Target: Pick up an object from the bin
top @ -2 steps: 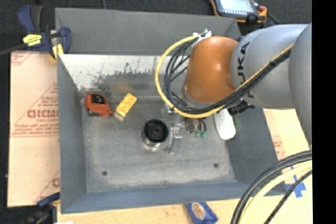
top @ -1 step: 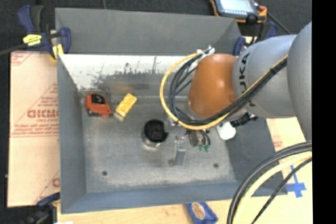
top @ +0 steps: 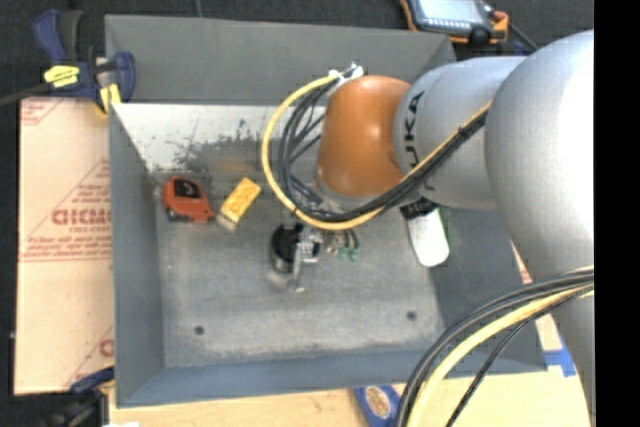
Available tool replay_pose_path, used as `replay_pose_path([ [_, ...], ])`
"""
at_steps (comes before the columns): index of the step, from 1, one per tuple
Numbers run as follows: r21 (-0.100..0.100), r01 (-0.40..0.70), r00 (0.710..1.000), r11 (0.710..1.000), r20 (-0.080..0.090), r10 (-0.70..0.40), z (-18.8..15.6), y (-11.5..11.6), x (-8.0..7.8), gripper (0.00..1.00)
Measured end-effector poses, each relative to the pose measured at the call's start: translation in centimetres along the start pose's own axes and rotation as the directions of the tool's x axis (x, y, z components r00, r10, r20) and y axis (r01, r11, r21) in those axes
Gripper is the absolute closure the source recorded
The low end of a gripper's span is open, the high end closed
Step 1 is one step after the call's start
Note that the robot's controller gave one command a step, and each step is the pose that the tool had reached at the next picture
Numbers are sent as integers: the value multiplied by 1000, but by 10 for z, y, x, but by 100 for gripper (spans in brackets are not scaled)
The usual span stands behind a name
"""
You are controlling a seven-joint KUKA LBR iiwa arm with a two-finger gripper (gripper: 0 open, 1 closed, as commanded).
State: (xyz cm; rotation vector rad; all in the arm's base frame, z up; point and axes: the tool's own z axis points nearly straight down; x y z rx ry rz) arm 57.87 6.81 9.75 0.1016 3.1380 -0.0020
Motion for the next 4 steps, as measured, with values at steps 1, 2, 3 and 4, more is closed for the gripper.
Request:
replay_pose_path([
  [1, -1, 209, 978, 978, 5, -209, -1, -47, 70, 100],
  [2, -1, 209, 978, 978, 5, -209, -1, -47, 70, 100],
  [3, -2, 211, 978, 978, -8, -211, -44, -30, 80, 100],
  [4, -2, 263, 965, 965, -3, -263, -112, -40, 79, 100],
])
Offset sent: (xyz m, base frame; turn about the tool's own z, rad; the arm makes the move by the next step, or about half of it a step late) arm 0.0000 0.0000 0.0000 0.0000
